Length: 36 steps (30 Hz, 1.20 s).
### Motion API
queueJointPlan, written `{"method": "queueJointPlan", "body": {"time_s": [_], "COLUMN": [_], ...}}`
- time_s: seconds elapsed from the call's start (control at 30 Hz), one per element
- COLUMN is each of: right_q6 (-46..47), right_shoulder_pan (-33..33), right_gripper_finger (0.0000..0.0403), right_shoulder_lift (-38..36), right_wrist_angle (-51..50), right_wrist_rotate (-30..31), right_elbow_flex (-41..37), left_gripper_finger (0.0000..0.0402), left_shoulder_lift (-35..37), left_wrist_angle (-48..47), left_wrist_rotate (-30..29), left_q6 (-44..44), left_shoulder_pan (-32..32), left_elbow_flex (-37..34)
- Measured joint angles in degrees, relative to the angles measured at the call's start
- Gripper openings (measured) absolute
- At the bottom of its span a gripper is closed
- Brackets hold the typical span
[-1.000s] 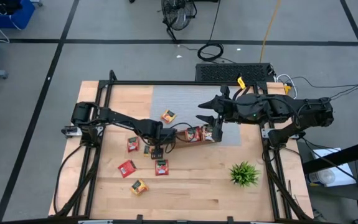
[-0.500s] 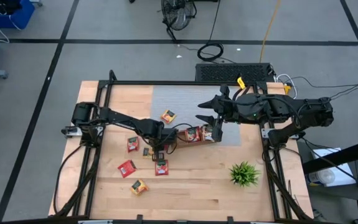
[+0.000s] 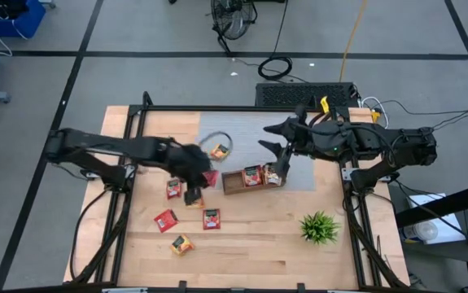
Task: Pick & Place Tea
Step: Put the red tea bag into the middle section of the wooden organizer
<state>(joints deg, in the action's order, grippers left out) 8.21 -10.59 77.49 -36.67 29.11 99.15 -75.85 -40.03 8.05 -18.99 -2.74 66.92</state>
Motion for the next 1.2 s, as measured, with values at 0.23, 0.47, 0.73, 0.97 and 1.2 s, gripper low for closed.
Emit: {"method": "queueJointPlan", "body": {"time_s": [0.23,0.47,0.73,0.97,1.2], "right_q6": [-1.78,-2.32,-1.2,0.12,2.66], "right_shoulder_pan": [1.25,1.22,1.24,1.49,1.4], "right_gripper_finger": [0.0194,0.021,0.02,0.0206,0.0211], "right_shoulder_lift": [0.61,0.61,1.84,3.34,6.09], "right_wrist_angle": [5.56,14.52,22.16,25.46,31.03], "right_wrist_rotate": [-11.64,-14.39,-20.36,-24.87,-29.73], "right_elbow_flex": [-0.13,-2.09,-2.12,-2.08,-2.01], "left_gripper_finger": [0.0005,0.0005,0.0005,0.0005,0.0005], "left_shoulder_lift": [11.3,14.53,11.99,7.52,3.15], "left_wrist_angle": [17.33,32.57,47.7,58.9,66.43], "left_wrist_rotate": [1.21,4.51,12.03,17.21,19.38], "left_q6": [-3.27,-2.71,-2.95,-5.76,-7.74], "left_shoulder_pan": [-0.02,-0.19,-1.58,-1.88,-1.84], "left_elbow_flex": [0.13,0.15,0.15,0.15,0.15]}}
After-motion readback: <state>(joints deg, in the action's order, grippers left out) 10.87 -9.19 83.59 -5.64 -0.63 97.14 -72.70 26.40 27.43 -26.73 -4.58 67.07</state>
